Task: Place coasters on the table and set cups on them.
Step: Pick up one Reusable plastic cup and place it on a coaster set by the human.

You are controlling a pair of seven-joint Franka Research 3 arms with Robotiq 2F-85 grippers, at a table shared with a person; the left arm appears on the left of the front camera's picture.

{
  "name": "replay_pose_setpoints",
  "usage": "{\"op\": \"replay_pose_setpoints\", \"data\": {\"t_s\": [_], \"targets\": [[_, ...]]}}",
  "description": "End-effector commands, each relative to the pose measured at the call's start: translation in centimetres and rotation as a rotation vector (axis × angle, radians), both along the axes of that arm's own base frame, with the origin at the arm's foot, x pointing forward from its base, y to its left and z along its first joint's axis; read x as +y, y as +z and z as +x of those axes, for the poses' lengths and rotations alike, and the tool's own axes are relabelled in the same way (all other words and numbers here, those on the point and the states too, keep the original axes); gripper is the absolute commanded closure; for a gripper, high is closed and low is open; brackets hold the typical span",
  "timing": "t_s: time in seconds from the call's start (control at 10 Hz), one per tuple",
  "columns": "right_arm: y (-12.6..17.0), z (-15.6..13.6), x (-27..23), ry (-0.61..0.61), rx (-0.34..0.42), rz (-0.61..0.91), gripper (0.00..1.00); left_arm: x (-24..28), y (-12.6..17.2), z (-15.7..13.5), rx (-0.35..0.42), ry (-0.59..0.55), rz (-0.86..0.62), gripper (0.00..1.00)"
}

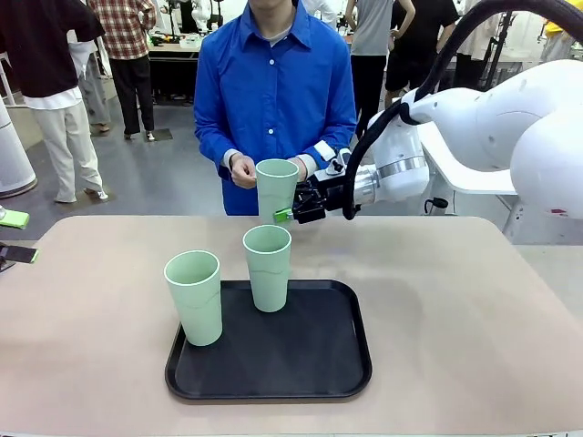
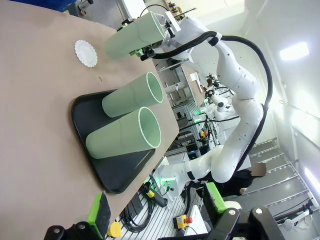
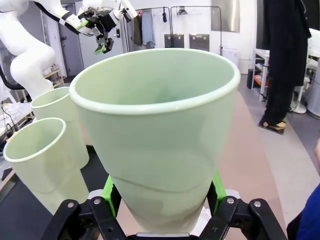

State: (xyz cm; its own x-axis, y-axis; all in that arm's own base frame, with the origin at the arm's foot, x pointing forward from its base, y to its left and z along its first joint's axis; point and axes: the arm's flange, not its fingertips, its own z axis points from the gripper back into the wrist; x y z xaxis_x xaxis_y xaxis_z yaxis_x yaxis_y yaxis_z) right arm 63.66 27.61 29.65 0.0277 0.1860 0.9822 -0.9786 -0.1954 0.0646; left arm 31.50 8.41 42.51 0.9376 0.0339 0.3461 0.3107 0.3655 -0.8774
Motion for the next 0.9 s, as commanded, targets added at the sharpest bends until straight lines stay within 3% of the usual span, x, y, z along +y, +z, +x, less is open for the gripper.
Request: {"op": "replay_pose_setpoints", "data": {"t_s": [0.0,0.8], "targets": [[-0.5,1.5,0.8,-0.04,-0.017,0.038,0.18,0.1,0.1,0.0,-0.01,0.001,-0.012,0.0],[-1.1,1.0,0.0,-0.021,0.002,0.006,0.18,0.1,0.1,0.0,-0.01,0.001,-0.012,0.0]]}}
